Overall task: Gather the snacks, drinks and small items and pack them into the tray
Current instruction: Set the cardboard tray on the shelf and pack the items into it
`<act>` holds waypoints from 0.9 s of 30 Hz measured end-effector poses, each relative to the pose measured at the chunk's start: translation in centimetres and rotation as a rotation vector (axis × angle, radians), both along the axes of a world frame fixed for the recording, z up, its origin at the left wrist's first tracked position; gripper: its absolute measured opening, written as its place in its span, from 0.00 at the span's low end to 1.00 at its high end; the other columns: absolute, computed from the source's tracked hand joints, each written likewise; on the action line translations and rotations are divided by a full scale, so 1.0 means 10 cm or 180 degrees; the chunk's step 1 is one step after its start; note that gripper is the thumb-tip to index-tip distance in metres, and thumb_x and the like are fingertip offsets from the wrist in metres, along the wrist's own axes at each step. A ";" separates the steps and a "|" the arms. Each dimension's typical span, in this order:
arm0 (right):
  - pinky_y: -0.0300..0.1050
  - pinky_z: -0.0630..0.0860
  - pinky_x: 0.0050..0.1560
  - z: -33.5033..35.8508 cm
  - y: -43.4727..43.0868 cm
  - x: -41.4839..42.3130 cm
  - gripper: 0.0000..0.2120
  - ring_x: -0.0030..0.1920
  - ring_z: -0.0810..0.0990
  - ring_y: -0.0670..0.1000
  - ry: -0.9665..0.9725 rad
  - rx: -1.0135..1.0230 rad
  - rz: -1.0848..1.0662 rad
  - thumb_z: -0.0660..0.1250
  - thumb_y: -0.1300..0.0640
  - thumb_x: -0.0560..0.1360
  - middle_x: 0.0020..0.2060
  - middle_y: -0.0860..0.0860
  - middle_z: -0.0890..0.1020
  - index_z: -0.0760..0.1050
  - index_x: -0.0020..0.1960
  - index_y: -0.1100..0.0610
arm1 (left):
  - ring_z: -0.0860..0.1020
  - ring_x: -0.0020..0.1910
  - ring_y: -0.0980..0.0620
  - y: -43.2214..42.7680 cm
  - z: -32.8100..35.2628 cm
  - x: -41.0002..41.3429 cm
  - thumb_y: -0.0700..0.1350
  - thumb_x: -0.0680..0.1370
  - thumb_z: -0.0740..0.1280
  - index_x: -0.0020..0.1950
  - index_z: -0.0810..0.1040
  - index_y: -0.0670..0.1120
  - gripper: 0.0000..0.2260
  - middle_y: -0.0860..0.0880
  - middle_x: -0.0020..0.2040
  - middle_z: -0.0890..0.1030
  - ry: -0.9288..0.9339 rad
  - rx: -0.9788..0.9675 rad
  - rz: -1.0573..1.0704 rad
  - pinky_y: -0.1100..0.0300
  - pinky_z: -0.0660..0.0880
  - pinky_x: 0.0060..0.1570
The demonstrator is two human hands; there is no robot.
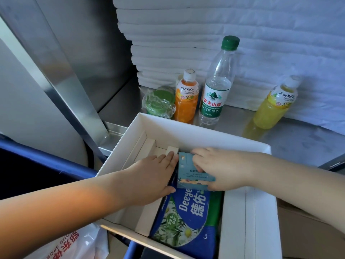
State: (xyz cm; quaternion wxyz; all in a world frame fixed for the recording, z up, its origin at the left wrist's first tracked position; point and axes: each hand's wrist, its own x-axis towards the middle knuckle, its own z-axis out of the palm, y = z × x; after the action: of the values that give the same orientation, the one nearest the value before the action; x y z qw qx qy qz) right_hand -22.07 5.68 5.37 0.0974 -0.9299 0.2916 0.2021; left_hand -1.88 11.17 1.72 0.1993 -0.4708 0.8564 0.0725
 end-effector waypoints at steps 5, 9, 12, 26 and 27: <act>0.45 0.72 0.54 -0.03 0.06 -0.07 0.21 0.56 0.68 0.51 -0.0076 -0.0213 -0.0165 0.69 0.45 0.71 0.57 0.51 0.67 0.65 0.56 0.54 | 0.51 0.75 0.47 0.04 -0.05 -0.06 0.61 0.80 0.52 0.74 0.31 0.47 0.35 0.44 0.77 0.40 0.0209 -0.0199 -0.0463 0.55 0.48 0.71; 0.46 0.74 0.52 -0.04 0.09 -0.05 0.21 0.55 0.68 0.50 -0.0274 -0.0320 -0.0129 0.70 0.44 0.71 0.55 0.51 0.68 0.63 0.53 0.52 | 0.54 0.74 0.40 -0.02 -0.06 -0.17 0.53 0.81 0.57 0.75 0.37 0.39 0.35 0.36 0.76 0.40 -0.0244 -0.0392 -0.0649 0.49 0.55 0.71; 0.47 0.74 0.52 -0.05 0.08 -0.04 0.23 0.55 0.69 0.50 -0.0279 -0.0392 -0.0104 0.70 0.43 0.70 0.55 0.51 0.68 0.65 0.57 0.54 | 0.62 0.70 0.36 -0.08 -0.03 -0.26 0.45 0.81 0.59 0.74 0.40 0.34 0.33 0.30 0.74 0.45 -0.0575 -0.0426 -0.0736 0.46 0.65 0.68; 0.37 0.58 0.26 -0.03 0.06 -0.15 0.09 0.29 0.66 0.44 0.0108 0.0058 -0.0430 0.63 0.49 0.77 0.30 0.45 0.65 0.68 0.45 0.54 | 0.76 0.53 0.45 -0.22 0.07 -0.36 0.45 0.79 0.63 0.76 0.45 0.38 0.34 0.34 0.75 0.49 -0.0907 -0.0227 -0.0454 0.53 0.69 0.33; 0.37 0.58 0.26 -0.03 0.06 -0.14 0.10 0.28 0.65 0.43 0.0087 0.0093 -0.0460 0.64 0.49 0.77 0.30 0.45 0.65 0.65 0.44 0.53 | 0.76 0.53 0.45 -0.23 0.07 -0.37 0.45 0.79 0.63 0.76 0.45 0.38 0.34 0.34 0.75 0.49 -0.0913 -0.0204 -0.0449 0.53 0.69 0.33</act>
State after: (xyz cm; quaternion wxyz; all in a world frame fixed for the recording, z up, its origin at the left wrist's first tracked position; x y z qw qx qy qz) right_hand -23.44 6.24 5.11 0.1214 -0.9020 0.3563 0.2114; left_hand -5.55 8.91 2.47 0.3090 -0.4211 0.8520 -0.0370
